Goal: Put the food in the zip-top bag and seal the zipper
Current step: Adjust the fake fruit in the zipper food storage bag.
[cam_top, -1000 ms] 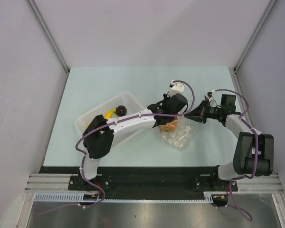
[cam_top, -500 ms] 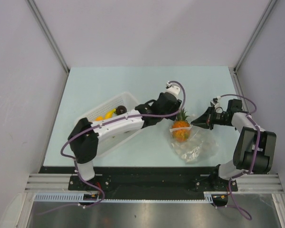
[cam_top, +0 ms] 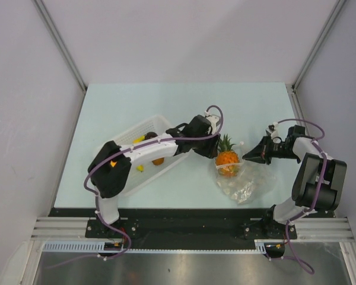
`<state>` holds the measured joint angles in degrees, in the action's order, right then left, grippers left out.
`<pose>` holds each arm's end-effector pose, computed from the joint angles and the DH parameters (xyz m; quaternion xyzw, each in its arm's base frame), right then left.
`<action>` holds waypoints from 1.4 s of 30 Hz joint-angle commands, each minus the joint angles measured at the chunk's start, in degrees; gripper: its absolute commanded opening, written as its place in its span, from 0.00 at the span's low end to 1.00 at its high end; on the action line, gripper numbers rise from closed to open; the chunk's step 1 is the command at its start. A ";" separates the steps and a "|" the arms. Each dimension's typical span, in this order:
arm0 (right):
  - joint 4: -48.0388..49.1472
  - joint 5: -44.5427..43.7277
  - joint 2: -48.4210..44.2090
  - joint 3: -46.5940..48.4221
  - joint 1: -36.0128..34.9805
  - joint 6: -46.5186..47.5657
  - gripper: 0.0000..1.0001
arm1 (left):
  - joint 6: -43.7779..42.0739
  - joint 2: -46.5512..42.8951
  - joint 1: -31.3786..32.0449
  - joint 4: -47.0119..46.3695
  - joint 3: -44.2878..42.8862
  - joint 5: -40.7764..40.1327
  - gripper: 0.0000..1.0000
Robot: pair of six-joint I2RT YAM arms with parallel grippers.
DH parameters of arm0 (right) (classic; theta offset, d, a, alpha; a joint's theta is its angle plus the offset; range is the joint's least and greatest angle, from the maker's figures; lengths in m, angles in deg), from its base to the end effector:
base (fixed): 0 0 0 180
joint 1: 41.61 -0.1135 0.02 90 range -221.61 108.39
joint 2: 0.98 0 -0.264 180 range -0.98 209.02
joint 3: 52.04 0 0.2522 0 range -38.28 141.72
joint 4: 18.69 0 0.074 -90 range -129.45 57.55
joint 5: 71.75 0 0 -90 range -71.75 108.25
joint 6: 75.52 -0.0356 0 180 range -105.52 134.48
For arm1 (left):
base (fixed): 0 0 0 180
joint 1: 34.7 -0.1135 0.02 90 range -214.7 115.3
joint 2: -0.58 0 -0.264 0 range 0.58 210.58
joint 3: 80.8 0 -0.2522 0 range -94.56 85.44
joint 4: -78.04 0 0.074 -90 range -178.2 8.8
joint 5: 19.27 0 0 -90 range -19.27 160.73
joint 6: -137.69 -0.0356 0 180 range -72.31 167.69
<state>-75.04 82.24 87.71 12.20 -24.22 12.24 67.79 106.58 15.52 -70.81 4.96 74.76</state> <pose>0.2557 -0.0465 0.1846 0.1022 0.8402 0.5146 0.1370 0.2667 -0.3243 0.2413 0.2516 0.8811 -0.2562 0.3078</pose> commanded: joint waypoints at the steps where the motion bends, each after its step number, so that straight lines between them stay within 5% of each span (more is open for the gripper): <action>1: -1.36 -2.29 1.05 1.99 0.19 2.06 0.00 | 4.95 2.37 0.32 -1.30 0.51 9.85 0.54; 12: -1.09 -1.41 1.84 2.08 -0.25 2.15 0.00 | 8.64 6.77 0.41 -2.89 1.65 15.30 0.44; 15: -1.18 -0.71 1.67 2.17 -1.12 2.15 0.00 | 8.38 7.38 0.41 -3.15 1.04 16.27 0.31; 19: -1.01 0.78 1.40 2.69 -3.06 2.15 0.00 | 6.80 7.56 0.41 -3.41 -0.36 16.28 0.00; 27: -2.76 1.23 0.35 6.21 -8.86 4.61 0.00 | -2.58 1.86 0.93 -1.83 -0.90 7.50 0.00; 42: -8.56 -2.37 -4.92 10.25 -8.34 11.20 0.00 | -18.94 -12.91 4.80 -5.34 3.23 -7.10 0.00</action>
<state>-81.90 80.95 84.73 19.63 -32.94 20.29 55.31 98.86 19.32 -73.46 6.88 72.51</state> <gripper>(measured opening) 0.009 0.003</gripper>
